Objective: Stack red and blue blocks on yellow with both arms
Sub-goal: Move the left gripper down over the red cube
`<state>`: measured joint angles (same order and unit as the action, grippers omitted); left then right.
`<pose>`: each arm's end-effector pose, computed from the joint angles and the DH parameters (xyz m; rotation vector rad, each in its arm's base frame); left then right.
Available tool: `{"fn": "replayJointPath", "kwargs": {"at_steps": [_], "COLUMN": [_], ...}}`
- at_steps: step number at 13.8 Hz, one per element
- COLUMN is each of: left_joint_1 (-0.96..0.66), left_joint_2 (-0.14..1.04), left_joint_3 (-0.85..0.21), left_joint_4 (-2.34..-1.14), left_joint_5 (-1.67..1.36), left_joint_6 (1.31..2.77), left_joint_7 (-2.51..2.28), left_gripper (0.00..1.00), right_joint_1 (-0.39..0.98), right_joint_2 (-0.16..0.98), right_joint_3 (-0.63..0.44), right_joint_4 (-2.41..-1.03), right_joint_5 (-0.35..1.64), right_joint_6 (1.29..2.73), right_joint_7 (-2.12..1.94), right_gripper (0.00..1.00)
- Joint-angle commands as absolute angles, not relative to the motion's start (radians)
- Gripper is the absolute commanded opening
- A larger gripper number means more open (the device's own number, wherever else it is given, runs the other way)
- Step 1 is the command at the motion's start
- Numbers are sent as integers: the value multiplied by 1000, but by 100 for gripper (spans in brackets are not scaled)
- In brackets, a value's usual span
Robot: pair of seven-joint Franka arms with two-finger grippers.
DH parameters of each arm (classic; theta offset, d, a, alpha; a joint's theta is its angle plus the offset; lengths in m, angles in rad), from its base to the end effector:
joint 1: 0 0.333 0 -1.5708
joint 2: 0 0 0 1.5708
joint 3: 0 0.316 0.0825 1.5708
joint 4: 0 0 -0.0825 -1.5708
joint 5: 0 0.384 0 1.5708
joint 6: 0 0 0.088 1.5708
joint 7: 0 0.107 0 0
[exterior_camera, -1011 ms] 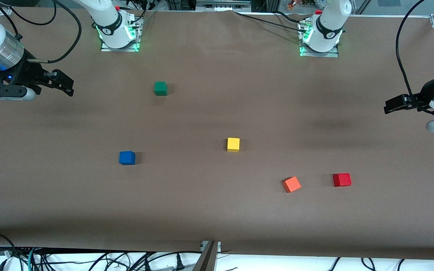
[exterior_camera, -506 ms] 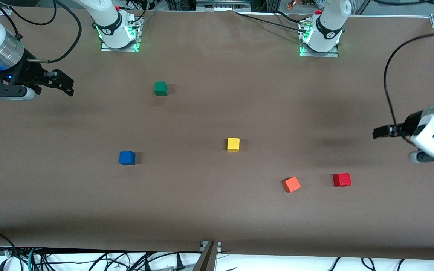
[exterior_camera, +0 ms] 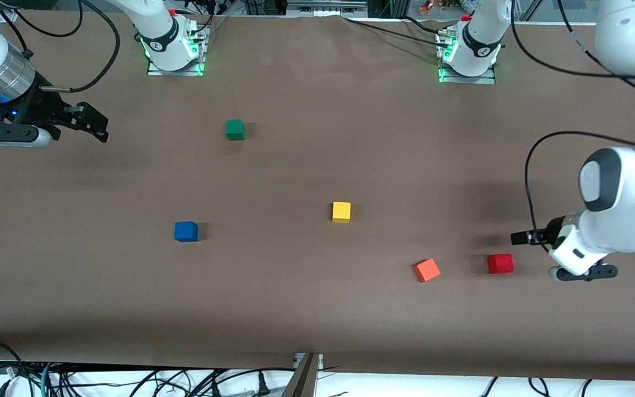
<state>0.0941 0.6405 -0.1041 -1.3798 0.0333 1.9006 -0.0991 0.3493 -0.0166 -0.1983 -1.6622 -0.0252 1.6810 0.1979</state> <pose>0.7112 0.0097 0.3295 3.1068 0.1451 -0.1836 0.5523 0.0807 0.5999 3.1248 -0.0697 0.0599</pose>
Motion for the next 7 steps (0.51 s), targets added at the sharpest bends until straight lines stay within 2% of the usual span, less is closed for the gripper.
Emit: {"fn": "replayJointPath", "kwargs": {"at_steps": [1, 4, 7], "left_joint_1": [92, 91, 91], "left_joint_2": [672, 696, 745], "left_joint_3": [-101, -101, -101], "left_joint_4": [-1458, -1545, -1548], "left_joint_5": [43, 41, 46], "left_joint_6": [2061, 2227, 2318], "left_joint_7": [-81, -83, -81], "left_gripper": [100, 100, 100], "right_joint_1": [353, 350, 351], "right_joint_2": [-9, 32, 78], "right_joint_3": [-199, -201, -201], "right_joint_4": [-1660, -1638, -1626], "right_joint_5": [-12, 27, 23], "right_joint_6": [1701, 1704, 1697], "right_joint_7": [219, 209, 209], "right_gripper": [100, 100, 100]}}
